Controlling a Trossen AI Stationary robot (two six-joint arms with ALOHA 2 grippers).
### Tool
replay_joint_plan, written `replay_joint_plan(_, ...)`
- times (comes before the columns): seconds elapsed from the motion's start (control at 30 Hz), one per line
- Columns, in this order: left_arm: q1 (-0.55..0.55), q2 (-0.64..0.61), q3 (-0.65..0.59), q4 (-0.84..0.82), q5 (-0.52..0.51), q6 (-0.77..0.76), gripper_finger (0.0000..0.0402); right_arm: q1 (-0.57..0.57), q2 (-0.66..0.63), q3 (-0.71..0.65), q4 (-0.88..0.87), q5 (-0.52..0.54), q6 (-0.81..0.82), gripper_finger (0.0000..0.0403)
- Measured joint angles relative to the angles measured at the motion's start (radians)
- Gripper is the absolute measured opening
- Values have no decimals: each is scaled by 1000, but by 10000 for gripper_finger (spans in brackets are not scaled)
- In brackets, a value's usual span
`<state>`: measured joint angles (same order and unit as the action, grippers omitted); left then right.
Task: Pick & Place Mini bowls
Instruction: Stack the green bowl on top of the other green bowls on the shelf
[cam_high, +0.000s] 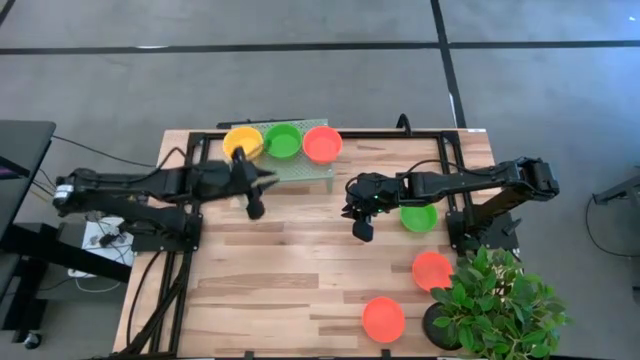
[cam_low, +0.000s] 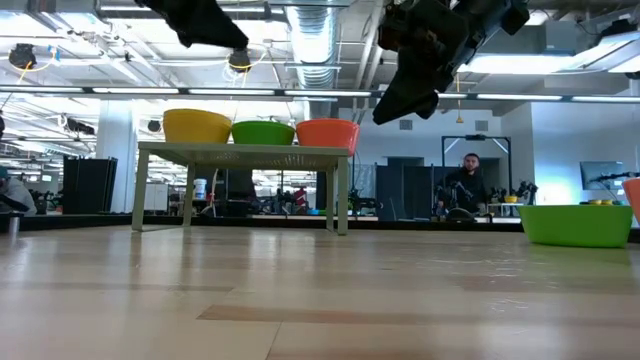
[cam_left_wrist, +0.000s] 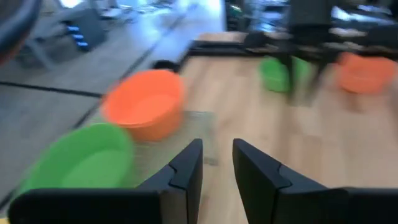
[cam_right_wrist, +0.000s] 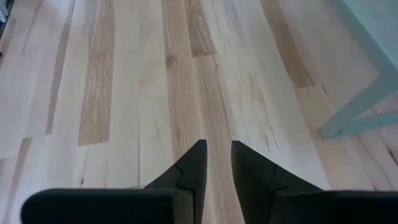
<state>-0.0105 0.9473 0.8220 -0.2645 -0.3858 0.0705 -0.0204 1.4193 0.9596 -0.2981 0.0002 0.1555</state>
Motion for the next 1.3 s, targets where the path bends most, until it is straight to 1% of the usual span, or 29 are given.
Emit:
replay_joint_plan(0.13,-120,41,0,2,1,-6,90,1,0,0,-15,0,26,69)
replay_joint_plan(0.2,-165,66,0,2,1,-9,90,2,0,0,-41,0,96,69)
replay_joint_plan(0.27,-200,91,0,3,1,-9,90,2,0,0,-104,0,192,69)
replay_joint_plan(0.4,-239,142,0,7,0,-9,90,1,0,0,-338,-1,407,68)
replay_joint_plan(0.53,-242,176,0,17,-3,-40,90,-4,0,0,-591,28,565,67)
replay_joint_plan(0.73,-242,175,0,23,-2,-76,90,-4,1,0,-811,52,763,67)
replay_joint_plan(0.83,-242,171,0,27,-3,-76,90,5,1,0,-851,53,832,67)
replay_joint_plan(0.93,-242,172,0,26,-3,-76,90,15,1,0,-844,53,865,67)
replay_joint_plan(1.13,-242,172,0,24,-2,-76,90,38,13,-5,-812,80,879,67)
replay_joint_plan(1.2,-242,172,0,23,-3,-76,90,41,19,-26,-786,79,887,67)
replay_joint_plan(1.3,-242,172,0,23,-2,-76,90,37,26,-68,-791,79,894,67)
